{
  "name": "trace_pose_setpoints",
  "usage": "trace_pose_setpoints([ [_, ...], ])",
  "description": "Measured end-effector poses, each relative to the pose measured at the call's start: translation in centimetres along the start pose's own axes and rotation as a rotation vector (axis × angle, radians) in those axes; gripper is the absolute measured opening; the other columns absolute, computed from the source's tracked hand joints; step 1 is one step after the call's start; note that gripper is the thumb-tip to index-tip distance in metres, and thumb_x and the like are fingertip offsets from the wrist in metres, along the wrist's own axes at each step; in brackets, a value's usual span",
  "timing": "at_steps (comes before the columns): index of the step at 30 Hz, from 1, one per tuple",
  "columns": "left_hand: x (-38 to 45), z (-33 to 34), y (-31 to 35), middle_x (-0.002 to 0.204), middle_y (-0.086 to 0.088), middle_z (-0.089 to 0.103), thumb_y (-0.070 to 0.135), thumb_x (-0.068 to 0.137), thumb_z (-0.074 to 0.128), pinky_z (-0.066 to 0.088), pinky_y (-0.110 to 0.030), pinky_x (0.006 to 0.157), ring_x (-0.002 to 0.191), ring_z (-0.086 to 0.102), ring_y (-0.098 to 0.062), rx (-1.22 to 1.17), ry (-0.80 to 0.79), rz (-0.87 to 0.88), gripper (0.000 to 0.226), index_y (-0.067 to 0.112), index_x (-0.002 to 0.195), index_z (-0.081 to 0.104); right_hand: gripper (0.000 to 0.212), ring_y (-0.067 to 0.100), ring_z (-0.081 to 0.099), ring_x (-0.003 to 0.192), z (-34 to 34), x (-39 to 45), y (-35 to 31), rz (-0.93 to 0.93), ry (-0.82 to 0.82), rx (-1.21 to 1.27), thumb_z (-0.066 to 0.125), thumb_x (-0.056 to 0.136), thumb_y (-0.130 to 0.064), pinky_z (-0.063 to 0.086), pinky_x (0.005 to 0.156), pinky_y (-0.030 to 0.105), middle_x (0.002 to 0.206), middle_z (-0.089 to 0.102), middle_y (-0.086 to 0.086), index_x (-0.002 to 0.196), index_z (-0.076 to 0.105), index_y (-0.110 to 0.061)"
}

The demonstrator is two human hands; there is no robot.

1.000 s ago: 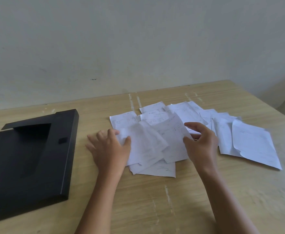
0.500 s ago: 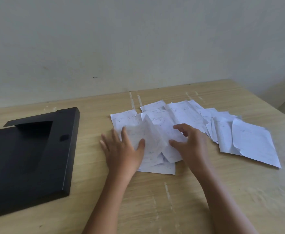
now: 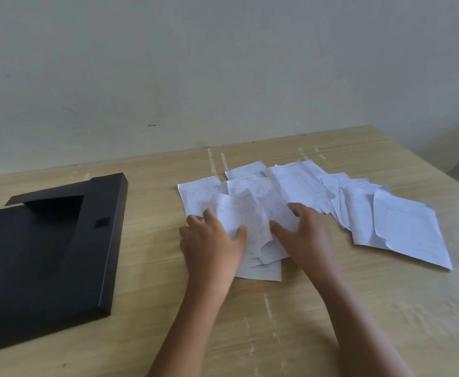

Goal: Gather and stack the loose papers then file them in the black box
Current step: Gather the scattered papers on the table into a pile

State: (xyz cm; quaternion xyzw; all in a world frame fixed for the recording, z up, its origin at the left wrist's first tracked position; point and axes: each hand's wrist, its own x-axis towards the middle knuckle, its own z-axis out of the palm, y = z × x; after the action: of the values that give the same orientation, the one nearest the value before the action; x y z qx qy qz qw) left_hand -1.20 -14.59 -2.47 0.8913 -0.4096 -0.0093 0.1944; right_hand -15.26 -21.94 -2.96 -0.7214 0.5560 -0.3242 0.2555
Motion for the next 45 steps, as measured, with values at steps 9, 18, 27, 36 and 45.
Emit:
trace_pose_setpoints([
  [9, 0.4, -0.2, 1.7, 0.128, -0.009, 0.053, 0.072, 0.078, 0.064, 0.042, -0.045, 0.093, 0.125, 0.044, -0.034, 0.003, -0.127, -0.056, 0.077, 0.016, 0.129, 0.052, 0.041, 0.028, 0.037, 0.058, -0.2, 0.1, -1.1, 0.087, -0.113, 0.32, 0.051, 0.093, -0.028, 0.029, 0.057, 0.03, 0.064, 0.046, 0.02, 0.093, 0.054, 0.013],
  [18, 2.3, 0.4, 4.8, 0.115, -0.016, 0.063, 0.034, 0.088, 0.064, 0.046, -0.035, 0.079, 0.109, 0.061, -0.038, -0.262, -0.208, -0.127, 0.042, 0.003, 0.114, 0.051, 0.019, 0.029, 0.061, 0.066, 0.0, 0.1, -0.4, 0.1, -0.148, 0.336, 0.053, 0.077, -0.007, 0.044, 0.056, 0.033, 0.083, 0.071, 0.02, 0.09, 0.065, -0.001],
  [27, 3.2, -1.6, 2.4, 0.092, 0.003, 0.066, 0.029, 0.084, 0.074, 0.055, -0.034, 0.073, 0.085, 0.065, -0.02, -0.785, -0.292, -0.202, 0.033, 0.01, 0.107, 0.059, 0.031, 0.044, 0.063, 0.081, -0.3, -0.1, -0.9, 0.135, -0.168, 0.436, 0.053, 0.08, -0.022, 0.059, 0.07, 0.051, 0.099, 0.065, 0.03, 0.098, 0.062, 0.0],
  [36, 4.5, -4.3, -6.1, 0.105, 0.004, 0.073, 0.014, 0.089, 0.076, 0.06, -0.037, 0.076, 0.093, 0.072, -0.016, -0.962, -0.083, -0.273, 0.027, 0.019, 0.113, 0.063, 0.035, 0.002, 0.059, 0.077, 0.7, -0.3, -1.3, 0.086, -0.1, 0.297, 0.054, 0.096, -0.024, 0.044, 0.076, 0.026, 0.105, 0.069, -0.004, 0.126, 0.062, -0.009],
  [45, 4.1, -2.8, -7.8, 0.102, 0.008, 0.067, 0.02, 0.088, 0.072, 0.054, -0.033, 0.068, 0.09, 0.066, -0.015, -0.767, -0.083, -0.271, 0.039, 0.018, 0.124, 0.056, 0.013, 0.021, 0.056, 0.092, 1.9, -0.5, -1.2, -0.015, -0.023, 0.046, 0.061, 0.09, -0.027, 0.044, 0.09, 0.038, 0.077, 0.062, -0.006, 0.092, 0.063, -0.014],
])
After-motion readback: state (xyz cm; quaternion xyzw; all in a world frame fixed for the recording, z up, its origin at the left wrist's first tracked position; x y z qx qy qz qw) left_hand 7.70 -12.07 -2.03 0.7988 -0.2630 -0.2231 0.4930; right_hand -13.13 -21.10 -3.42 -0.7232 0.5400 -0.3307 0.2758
